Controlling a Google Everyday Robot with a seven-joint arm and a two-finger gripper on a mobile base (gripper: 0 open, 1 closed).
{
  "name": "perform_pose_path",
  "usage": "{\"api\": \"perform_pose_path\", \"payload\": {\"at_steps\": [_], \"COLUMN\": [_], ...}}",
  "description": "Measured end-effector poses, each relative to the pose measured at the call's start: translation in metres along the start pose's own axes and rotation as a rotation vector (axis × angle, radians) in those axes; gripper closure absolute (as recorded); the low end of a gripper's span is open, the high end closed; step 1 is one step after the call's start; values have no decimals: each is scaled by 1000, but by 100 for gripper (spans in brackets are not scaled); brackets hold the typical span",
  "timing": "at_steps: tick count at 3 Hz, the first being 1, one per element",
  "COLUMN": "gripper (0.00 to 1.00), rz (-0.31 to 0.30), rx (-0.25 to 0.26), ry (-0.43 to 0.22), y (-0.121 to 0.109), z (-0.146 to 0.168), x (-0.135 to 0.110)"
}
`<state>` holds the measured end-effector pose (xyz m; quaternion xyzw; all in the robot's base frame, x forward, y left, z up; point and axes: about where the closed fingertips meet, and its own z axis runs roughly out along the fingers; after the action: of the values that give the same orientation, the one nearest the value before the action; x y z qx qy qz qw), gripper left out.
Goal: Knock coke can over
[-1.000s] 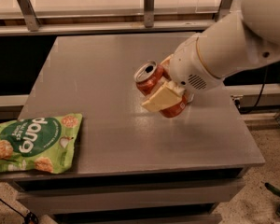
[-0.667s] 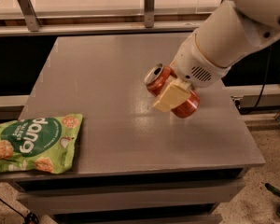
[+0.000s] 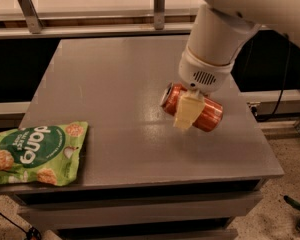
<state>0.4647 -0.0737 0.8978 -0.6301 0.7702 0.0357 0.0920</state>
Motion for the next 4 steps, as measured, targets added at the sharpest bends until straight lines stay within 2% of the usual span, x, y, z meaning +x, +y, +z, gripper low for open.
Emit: {"api": "perform_pose_path", "payload": {"at_steps": [1, 2, 4], "gripper": [100, 82, 36], "rz": [-59, -116, -115], "rx": [-26, -35, -21], "ry": [49, 63, 54], "y": [10, 14, 13], "z": [10, 22, 18], "x": [-16, -34, -36]}}
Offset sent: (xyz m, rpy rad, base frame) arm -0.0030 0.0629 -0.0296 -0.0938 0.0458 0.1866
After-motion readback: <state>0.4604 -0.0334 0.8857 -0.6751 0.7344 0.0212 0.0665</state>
